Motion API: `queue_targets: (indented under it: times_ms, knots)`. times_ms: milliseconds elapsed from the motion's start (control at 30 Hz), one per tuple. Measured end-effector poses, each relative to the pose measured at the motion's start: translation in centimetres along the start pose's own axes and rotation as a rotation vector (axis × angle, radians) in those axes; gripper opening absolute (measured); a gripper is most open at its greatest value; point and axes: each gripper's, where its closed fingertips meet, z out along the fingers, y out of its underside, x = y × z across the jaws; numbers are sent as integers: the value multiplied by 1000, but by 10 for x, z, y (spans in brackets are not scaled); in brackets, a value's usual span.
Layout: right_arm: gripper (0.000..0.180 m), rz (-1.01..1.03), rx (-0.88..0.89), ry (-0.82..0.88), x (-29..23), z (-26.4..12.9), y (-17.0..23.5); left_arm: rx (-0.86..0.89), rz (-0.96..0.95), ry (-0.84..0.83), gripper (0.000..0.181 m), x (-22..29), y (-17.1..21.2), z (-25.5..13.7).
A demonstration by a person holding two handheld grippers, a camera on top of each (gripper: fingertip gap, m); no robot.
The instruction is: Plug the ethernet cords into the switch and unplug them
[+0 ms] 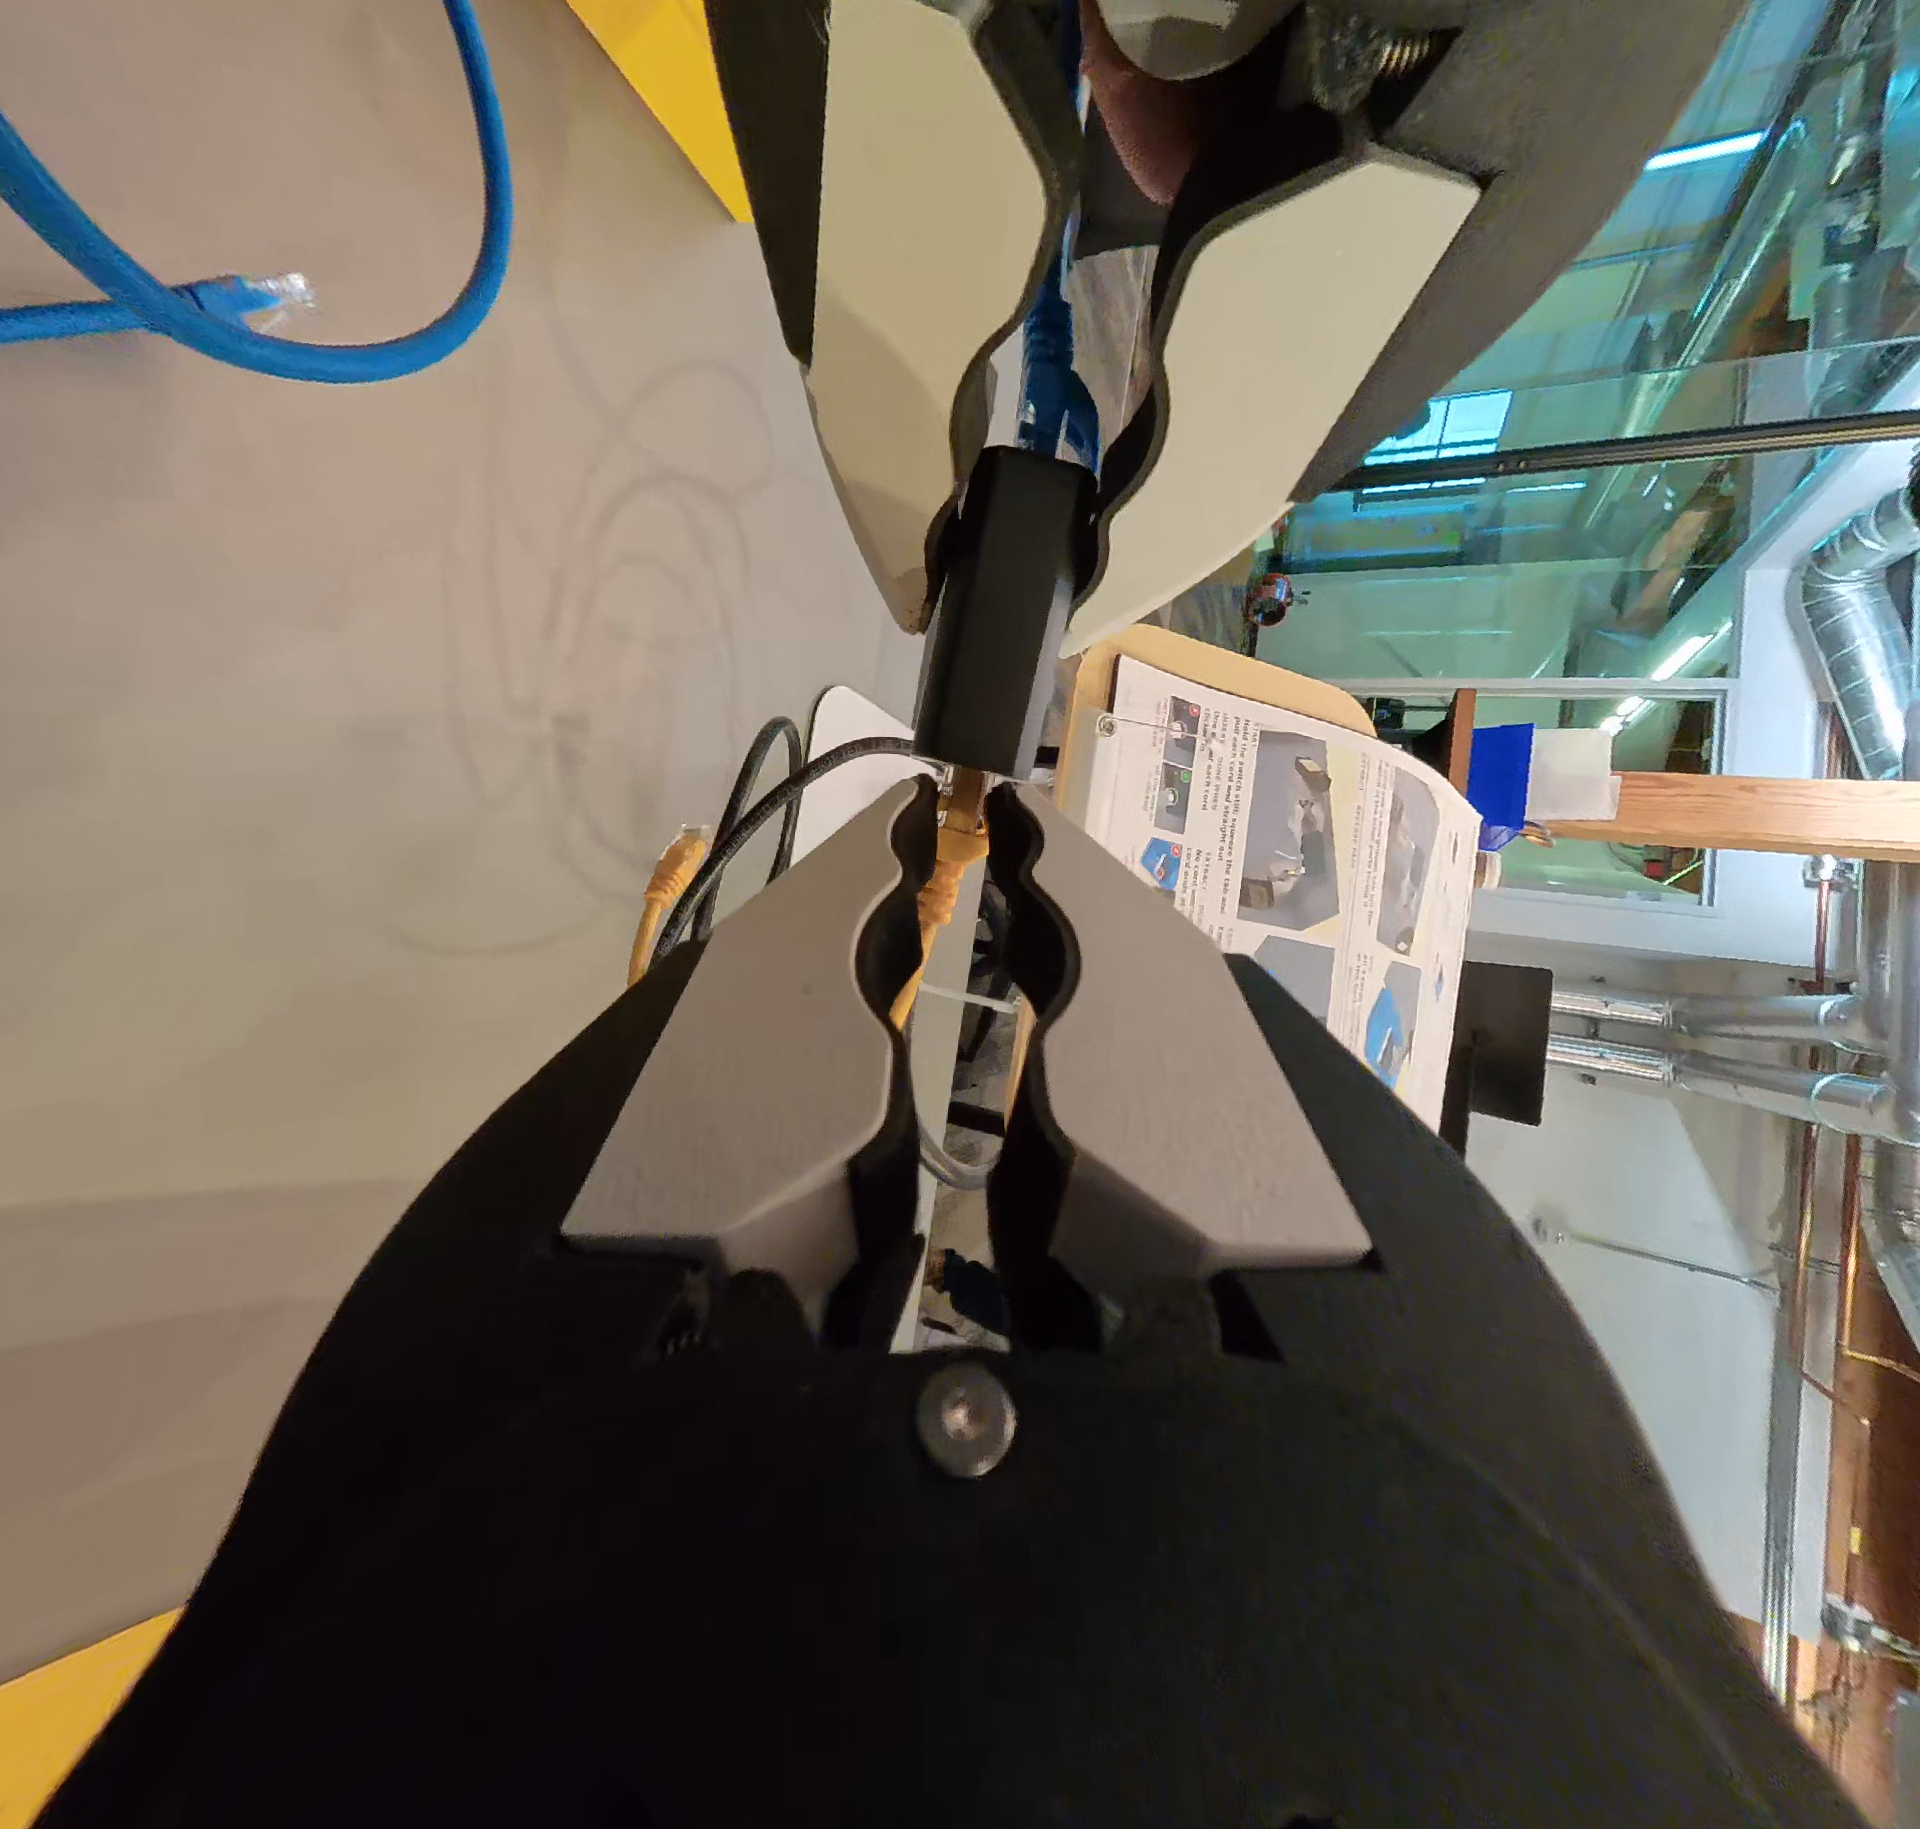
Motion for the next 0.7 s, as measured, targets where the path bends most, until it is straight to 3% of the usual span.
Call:
queue_targets:
  times_ms: [200,300,433,700]
  knots:
    - [6,25,-46,25,5,-8,2,46,-55,-18,25,-5,-5,-2]
    - [6,43,-156,5,3,-10,35,-20,-21,-93,24,-18,11,-7]
    - [7,129,-100,3,9,-23,35,-36,-79,-75,24,-28,28,-15]
    - [7,326,-52,87,52,-87,53,-83,-223,-152,23,-47,73,-20]
